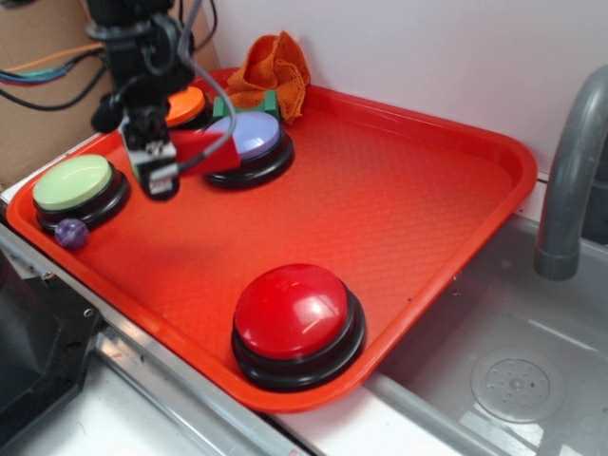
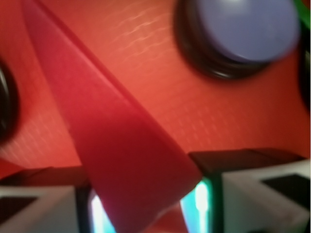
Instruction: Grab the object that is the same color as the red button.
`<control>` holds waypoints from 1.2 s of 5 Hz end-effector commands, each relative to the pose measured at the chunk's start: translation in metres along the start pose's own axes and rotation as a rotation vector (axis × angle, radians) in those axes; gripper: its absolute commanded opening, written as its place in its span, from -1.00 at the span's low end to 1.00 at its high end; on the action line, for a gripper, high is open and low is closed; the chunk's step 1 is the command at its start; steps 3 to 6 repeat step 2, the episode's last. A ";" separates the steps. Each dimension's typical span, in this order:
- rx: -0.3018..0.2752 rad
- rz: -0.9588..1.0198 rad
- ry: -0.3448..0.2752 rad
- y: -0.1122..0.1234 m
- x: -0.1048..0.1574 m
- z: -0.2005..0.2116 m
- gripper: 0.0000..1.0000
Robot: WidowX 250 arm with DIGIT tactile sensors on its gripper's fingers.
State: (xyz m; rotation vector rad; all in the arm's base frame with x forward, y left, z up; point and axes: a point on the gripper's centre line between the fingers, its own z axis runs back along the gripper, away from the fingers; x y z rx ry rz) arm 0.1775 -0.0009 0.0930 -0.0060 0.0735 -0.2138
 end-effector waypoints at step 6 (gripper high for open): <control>-0.014 0.211 -0.168 -0.008 0.015 0.063 -1.00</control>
